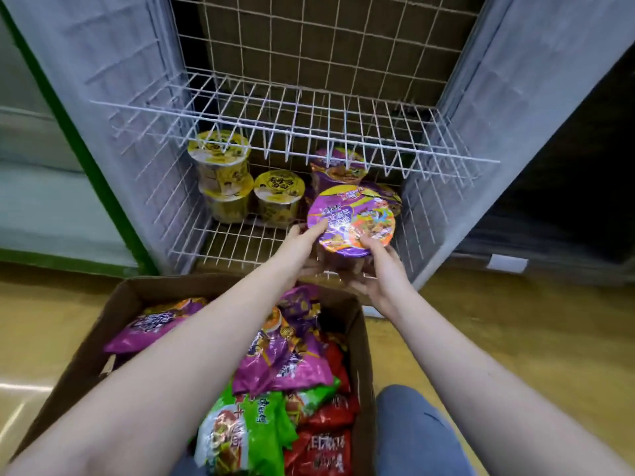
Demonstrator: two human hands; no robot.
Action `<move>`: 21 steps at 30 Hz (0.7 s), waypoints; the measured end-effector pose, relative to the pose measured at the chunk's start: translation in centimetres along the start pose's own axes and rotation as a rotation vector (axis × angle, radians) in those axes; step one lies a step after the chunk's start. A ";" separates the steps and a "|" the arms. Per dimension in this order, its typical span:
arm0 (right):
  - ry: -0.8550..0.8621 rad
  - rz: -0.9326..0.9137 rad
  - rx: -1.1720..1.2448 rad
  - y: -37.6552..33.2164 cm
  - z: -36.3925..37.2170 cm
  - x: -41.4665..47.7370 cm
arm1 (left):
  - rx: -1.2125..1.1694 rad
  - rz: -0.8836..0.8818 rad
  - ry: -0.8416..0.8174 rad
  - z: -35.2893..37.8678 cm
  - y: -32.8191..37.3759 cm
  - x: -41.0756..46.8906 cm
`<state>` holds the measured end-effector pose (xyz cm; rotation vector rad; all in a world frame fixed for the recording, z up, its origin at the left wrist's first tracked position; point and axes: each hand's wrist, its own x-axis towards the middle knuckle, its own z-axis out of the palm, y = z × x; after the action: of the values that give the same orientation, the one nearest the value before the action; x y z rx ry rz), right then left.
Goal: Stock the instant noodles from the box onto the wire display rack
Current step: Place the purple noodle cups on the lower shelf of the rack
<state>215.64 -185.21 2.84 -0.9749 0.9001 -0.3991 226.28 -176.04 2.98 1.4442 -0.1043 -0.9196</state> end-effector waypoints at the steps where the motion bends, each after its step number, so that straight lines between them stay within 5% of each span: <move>1: 0.016 -0.004 -0.003 -0.4 -0.1 0.5 | -0.014 0.004 -0.009 0.6 -0.2 0.5; 12: 0.173 0.003 0.089 -1.7 -1.2 9.2 | 0.093 0.154 0.017 4.5 0.6 8.2; 17: 0.295 -0.016 0.246 -3.2 -2.4 13.6 | 1.004 0.568 0.204 4.1 2.7 11.9; 21: 0.232 -0.050 0.417 -4.6 -2.4 16.4 | 1.532 0.614 0.230 4.4 4.6 13.7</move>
<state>223.79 -199.69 -1.66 -0.5749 0.9532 -0.7213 235.05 -188.30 1.50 2.6335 -1.2074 0.0065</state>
